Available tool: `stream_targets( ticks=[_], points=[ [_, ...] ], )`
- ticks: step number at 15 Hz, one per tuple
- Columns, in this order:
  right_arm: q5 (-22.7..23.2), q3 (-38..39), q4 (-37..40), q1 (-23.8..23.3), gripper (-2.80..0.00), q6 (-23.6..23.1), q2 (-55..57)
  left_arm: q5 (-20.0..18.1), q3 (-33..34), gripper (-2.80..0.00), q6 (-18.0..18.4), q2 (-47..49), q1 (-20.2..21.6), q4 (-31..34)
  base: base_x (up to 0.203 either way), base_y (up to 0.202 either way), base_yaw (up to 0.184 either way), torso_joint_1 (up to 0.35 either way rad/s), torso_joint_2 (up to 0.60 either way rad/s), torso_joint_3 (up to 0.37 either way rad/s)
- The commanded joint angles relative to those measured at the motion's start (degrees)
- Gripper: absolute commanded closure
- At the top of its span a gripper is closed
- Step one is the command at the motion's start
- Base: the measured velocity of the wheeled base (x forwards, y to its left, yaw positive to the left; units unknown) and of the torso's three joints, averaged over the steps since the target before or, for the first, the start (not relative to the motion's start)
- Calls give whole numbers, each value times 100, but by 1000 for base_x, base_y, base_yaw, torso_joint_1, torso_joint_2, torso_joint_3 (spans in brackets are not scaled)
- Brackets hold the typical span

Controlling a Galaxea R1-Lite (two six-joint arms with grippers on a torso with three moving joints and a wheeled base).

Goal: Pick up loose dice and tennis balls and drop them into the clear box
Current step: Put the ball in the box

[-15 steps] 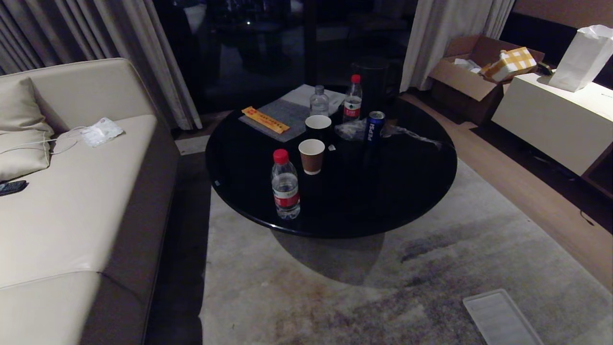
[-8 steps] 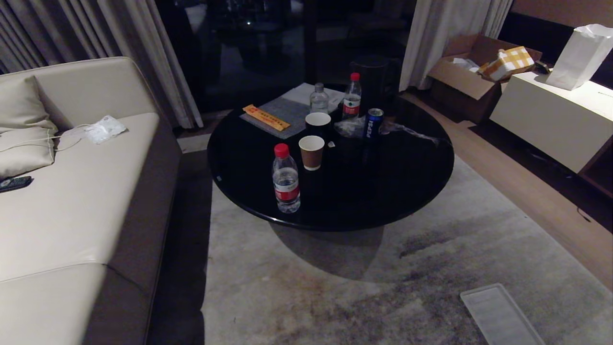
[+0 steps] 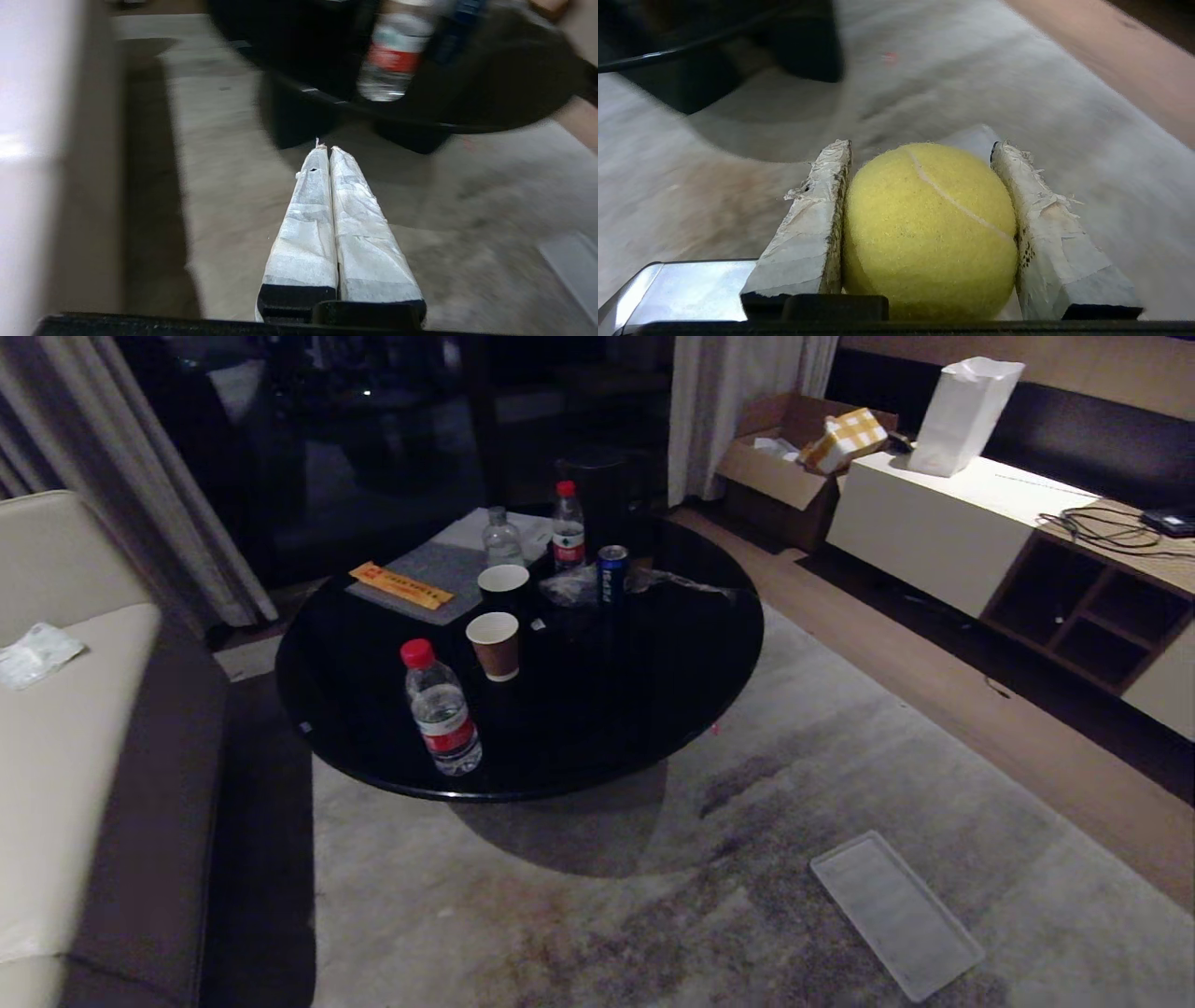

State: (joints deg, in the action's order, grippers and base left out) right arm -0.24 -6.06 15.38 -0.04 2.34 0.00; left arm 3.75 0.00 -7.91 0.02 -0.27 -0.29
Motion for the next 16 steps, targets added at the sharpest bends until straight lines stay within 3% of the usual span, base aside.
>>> stream_targets(
  ticks=[1,16],
  points=[
    [-2,-1,8,-5,0,-6,9,3,9,0,-9,6,0,2,2,13,-162,7,7,-2],
    [-2,-1,8,1,0,-6,9,3,9,0,-9,-2,0,-6,1,11,-164,3,2,1]
  ],
)
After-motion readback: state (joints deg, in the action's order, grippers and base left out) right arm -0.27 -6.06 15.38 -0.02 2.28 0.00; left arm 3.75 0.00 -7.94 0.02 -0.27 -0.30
